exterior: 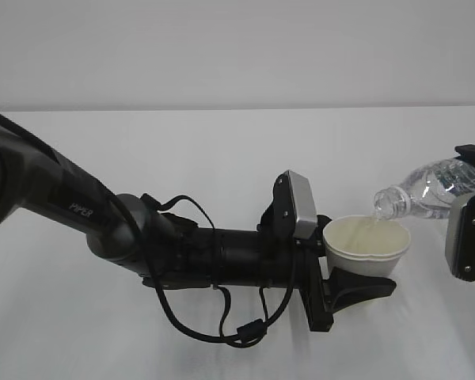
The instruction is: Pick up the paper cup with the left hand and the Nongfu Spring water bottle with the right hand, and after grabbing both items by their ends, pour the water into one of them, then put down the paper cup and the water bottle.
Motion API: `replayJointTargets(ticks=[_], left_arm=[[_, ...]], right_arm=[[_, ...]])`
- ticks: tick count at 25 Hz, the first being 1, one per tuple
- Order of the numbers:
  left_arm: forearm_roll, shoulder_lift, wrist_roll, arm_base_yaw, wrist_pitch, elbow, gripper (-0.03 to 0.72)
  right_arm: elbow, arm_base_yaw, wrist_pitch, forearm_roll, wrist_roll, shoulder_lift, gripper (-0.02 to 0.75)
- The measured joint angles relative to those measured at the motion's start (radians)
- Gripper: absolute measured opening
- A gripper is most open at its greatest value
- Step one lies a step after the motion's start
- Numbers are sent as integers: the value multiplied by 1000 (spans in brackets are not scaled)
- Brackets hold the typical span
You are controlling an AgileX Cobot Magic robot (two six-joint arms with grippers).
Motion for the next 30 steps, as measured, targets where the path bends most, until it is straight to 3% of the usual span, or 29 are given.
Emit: replayJointTargets(ticks=[30], left_arm=[[-4, 0, 0, -2, 0, 0, 440]], right_arm=[[-2, 0, 0, 0, -31, 0, 407]])
